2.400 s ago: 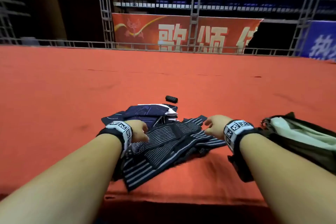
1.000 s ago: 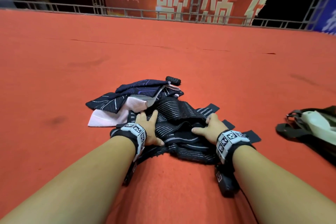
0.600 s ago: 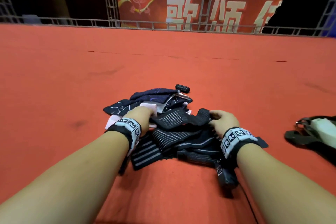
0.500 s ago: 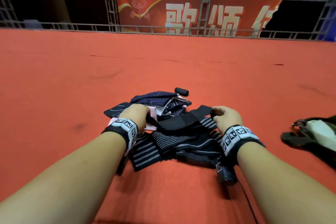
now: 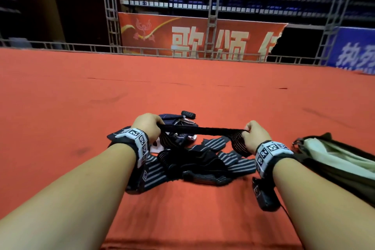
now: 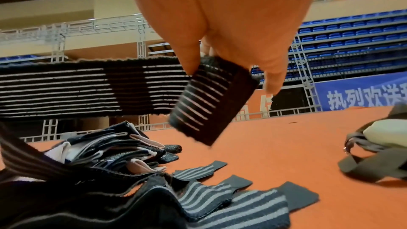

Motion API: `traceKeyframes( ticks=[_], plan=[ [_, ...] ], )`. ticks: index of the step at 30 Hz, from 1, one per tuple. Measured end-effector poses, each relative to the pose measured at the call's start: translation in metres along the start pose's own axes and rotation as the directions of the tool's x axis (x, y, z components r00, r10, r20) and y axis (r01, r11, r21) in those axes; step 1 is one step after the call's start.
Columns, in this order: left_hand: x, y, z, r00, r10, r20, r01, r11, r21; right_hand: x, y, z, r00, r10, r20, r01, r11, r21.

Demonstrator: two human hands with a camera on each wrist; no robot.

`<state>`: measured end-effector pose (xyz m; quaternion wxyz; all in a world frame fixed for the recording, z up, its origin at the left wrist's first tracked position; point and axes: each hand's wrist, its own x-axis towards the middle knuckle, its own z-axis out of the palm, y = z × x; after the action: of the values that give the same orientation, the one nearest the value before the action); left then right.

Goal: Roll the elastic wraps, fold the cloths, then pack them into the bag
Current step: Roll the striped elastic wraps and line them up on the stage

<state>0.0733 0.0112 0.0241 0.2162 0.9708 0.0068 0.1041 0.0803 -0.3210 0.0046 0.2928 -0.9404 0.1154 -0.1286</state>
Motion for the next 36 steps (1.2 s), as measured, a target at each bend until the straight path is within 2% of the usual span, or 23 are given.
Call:
traceKeyframes(
  ticks=[5,10,14,16,19,22,24,26,29,32,36],
  plan=[
    [-0.008,-0.003,-0.008,0.996,-0.06,0.062,0.061,0.998,-0.014,-0.009,0.0,-0.014,1.0,-0.02,0.012,0.02,1.0,-0.004],
    [-0.012,-0.031,-0.014,0.979,-0.2,0.033,0.202,0.976,-0.076,-0.01,-0.005,-0.016,0.991,-0.059,0.12,0.062,0.998,-0.026],
    [-0.012,-0.044,-0.012,0.976,-0.21,0.06,0.215,0.971,-0.1,-0.013,-0.009,-0.009,0.975,-0.037,0.221,0.031,0.999,0.03],
    [-0.014,-0.04,-0.008,0.98,-0.169,0.103,0.179,0.979,-0.097,-0.016,-0.013,-0.005,0.963,-0.042,0.267,0.027,0.998,0.059],
    [-0.016,-0.025,0.003,0.986,-0.042,0.163,0.062,0.991,-0.116,-0.019,-0.016,0.0,0.947,-0.027,0.32,-0.002,0.996,0.091],
    [-0.017,-0.001,0.022,0.957,0.087,0.277,-0.033,0.981,-0.193,-0.02,-0.016,-0.002,0.932,-0.002,0.362,-0.038,0.994,0.102],
    [-0.019,0.02,0.037,0.917,0.176,0.357,-0.081,0.961,-0.265,-0.022,-0.016,-0.006,0.909,0.011,0.416,-0.091,0.981,0.173],
    [-0.019,0.043,0.051,0.858,0.282,0.429,-0.149,0.937,-0.316,-0.025,-0.017,-0.011,0.869,-0.003,0.494,-0.18,0.929,0.323],
    [-0.018,0.077,0.064,0.763,0.379,0.524,-0.217,0.913,-0.345,-0.029,-0.017,-0.02,0.818,-0.117,0.563,-0.191,0.868,0.458],
    [-0.021,0.104,0.066,0.727,0.436,0.531,-0.296,0.896,-0.33,-0.029,-0.012,-0.027,0.816,-0.185,0.548,-0.188,0.811,0.554],
    [-0.021,0.122,0.074,0.741,0.495,0.454,-0.287,0.844,-0.453,-0.029,-0.003,-0.039,0.81,-0.215,0.546,-0.279,0.677,0.681]
  ],
)
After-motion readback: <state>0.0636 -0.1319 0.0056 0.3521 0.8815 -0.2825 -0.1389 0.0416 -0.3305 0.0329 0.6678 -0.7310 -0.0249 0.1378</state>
